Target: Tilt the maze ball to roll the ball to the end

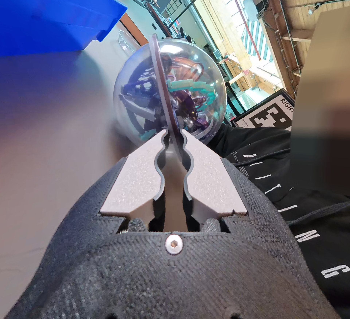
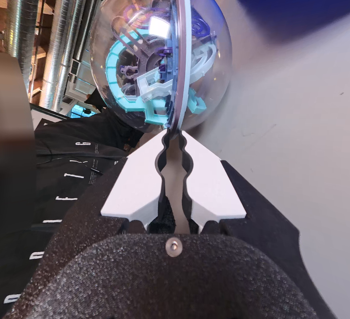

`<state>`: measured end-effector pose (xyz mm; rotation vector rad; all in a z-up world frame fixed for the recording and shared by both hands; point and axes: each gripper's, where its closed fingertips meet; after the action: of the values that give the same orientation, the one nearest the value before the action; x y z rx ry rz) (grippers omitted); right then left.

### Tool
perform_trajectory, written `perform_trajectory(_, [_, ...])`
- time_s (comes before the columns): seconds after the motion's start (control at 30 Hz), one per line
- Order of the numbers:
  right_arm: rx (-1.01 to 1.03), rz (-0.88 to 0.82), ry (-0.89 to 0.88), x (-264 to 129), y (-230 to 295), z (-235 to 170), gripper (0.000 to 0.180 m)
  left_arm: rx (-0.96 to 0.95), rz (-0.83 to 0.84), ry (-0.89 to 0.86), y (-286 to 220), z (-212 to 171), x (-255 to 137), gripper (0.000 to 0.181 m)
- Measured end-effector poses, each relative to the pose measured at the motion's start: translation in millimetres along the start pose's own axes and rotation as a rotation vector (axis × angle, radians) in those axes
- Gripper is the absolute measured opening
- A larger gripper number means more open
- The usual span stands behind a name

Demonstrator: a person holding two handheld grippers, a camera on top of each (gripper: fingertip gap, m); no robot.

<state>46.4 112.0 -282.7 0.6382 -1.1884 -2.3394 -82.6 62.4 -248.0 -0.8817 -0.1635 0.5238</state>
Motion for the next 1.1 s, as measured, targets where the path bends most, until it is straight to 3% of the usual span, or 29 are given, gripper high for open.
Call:
perform_trajectory(0.17, [-0.090, -0.010, -0.011, -1.9, 5.0, 3.0, 0.025, -0.027, 0.012, -0.004, 0.5, 0.5, -1.0, 0.008])
perform_trajectory(0.33, [-0.178, -0.058, -0.063, -10.0, -1.0, 20.8, 0.027, -0.087, -0.003, 0.002, -3.5, 2.1, -2.8, 0.007])
perform_trajectory(0.57, [-0.105, 0.024, -0.066, -6.4, -1.6, 27.7, 0.007, -0.151, -0.007, -0.060, -6.2, 14.9, -6.1, 0.007])
perform_trajectory(1.1, [-0.034, -0.029, -0.024, 2.2, -12.7, 18.1, 0.006, -0.127, 0.019, -0.122, 1.2, 49.0, -0.2, 0.007])
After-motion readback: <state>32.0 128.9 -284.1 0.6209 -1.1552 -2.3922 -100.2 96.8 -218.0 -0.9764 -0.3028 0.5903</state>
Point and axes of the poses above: each gripper's, where its closed fingertips meet, x out along the fingers, z out of its top, y = z × x across the jaws, and after that the axes turned 2 degrees about y, right-handed
